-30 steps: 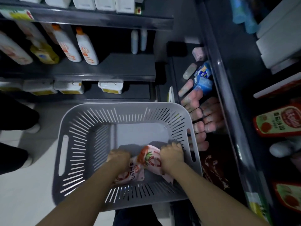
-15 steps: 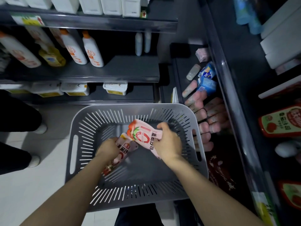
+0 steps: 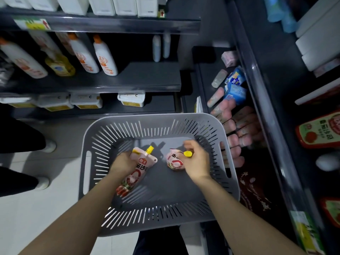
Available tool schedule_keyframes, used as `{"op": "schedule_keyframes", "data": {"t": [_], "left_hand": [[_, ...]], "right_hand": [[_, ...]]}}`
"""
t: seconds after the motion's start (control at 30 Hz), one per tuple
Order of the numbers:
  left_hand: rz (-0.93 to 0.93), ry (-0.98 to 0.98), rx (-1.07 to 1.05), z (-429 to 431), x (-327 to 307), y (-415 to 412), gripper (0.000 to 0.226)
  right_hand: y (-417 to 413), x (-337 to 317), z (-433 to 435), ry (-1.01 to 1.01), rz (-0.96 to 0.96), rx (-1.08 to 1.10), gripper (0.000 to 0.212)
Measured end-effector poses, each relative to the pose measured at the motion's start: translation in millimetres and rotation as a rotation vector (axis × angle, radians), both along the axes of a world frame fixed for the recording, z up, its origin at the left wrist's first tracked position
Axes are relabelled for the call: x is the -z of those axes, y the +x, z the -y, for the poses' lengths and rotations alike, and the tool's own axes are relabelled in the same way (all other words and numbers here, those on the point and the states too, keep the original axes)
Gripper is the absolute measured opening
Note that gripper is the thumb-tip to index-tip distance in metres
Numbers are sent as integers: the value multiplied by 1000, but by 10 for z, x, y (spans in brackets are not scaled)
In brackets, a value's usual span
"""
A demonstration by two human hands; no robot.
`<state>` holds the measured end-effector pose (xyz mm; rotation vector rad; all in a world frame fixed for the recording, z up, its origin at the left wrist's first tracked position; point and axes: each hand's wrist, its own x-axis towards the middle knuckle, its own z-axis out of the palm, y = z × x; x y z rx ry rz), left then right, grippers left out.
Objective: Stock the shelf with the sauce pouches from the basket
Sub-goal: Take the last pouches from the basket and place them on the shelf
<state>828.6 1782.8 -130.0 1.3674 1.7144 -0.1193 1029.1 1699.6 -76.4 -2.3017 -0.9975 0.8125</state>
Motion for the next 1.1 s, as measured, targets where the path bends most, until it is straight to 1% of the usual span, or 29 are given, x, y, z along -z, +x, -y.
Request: {"op": "schedule_keyframes", "data": {"t": [0.03, 0.1, 0.17, 0.2, 0.33, 0.37, 0.43, 0.5, 0.63, 0.73, 0.8, 0.93, 1.03, 1.1], "left_hand": [[6, 6, -17, -7, -6, -5, 24], [23, 8, -56, -10, -2, -13, 24], [57, 5, -90, 2, -29, -9, 22], [72, 3, -99, 8, -49, -6, 22], [163, -20, -164, -6, -105, 16, 18], [198, -18, -169, -8, -128, 35, 14], [275, -1, -164, -8, -184, 77, 8], [370, 28, -173, 10, -342, 145, 11], [574, 75, -237, 42, -763, 310, 7], [738, 117, -233, 115, -1162, 443, 14], [815, 151, -205, 201, -1441, 530, 16], [963, 219, -156, 505, -2017, 676, 16], [1057, 237, -98, 841, -2435, 742, 20], [1096, 235, -69, 1065, -2673, 781, 23]], "right_hand": [[35, 42, 12, -36, 7, 31, 38], [92, 120, 49, -189, 63, 18, 44], [125, 170, 105, -272, 34, 0, 39], [135, 186, 140, -262, 10, -12, 34], [120, 154, 180, -126, 14, -24, 12], [106, 143, 169, -91, 0, 13, 11], [86, 74, 163, -6, -96, 118, 8], [92, -56, 197, 87, -181, 212, 9], [185, -388, 313, 261, -186, 303, 4], [265, -789, 417, 432, -217, 355, 9], [308, -1073, 538, 522, -221, 388, 8], [319, -1621, 936, 635, -177, 403, 6], [280, -2053, 1379, 740, -167, 477, 23], [228, -2299, 1673, 811, -144, 499, 26]]}}
